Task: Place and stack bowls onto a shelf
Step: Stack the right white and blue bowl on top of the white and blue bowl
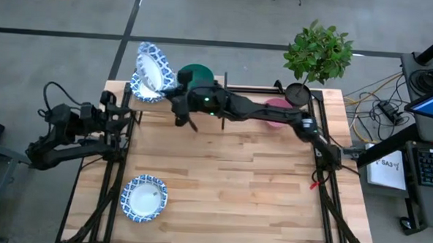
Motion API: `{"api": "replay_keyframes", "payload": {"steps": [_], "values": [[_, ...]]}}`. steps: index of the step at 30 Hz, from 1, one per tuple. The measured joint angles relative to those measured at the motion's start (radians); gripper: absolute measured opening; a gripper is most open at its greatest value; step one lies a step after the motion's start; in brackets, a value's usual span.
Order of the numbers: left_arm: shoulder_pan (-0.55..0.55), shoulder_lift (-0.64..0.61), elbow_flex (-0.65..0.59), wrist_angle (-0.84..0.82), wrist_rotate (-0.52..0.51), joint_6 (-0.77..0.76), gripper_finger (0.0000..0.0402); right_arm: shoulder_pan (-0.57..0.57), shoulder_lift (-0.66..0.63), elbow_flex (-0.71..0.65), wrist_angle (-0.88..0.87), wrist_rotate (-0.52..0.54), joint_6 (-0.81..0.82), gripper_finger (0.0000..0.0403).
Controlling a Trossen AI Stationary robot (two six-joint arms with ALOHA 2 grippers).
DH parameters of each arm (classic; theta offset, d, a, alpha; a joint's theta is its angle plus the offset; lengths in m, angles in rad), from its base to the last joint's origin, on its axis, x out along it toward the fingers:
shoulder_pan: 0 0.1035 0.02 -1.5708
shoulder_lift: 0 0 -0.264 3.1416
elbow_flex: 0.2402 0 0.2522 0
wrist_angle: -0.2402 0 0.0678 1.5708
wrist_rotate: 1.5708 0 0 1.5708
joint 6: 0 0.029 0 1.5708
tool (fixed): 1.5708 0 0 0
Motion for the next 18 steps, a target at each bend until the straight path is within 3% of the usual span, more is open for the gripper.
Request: {"api": "replay_keyframes", "payload": {"steps": [3,5,9,18], "values": [[0.000,0.000,0.000,0.004,0.001,0.004,0.0113,-0.013,0.099,0.085,0.016,-0.001,-0.082,0.0009],[-0.001,-0.004,0.000,-0.001,0.000,0.003,0.0113,-0.022,0.131,0.063,0.119,0.005,-0.150,0.0009],[-0.001,-0.020,0.000,0.003,0.026,0.003,0.0113,-0.030,0.209,0.071,0.224,0.096,-0.271,0.0009],[-0.002,-0.020,0.000,0.005,0.040,0.003,0.0113,-0.038,0.287,0.083,0.247,0.105,-0.354,0.0009]]}}
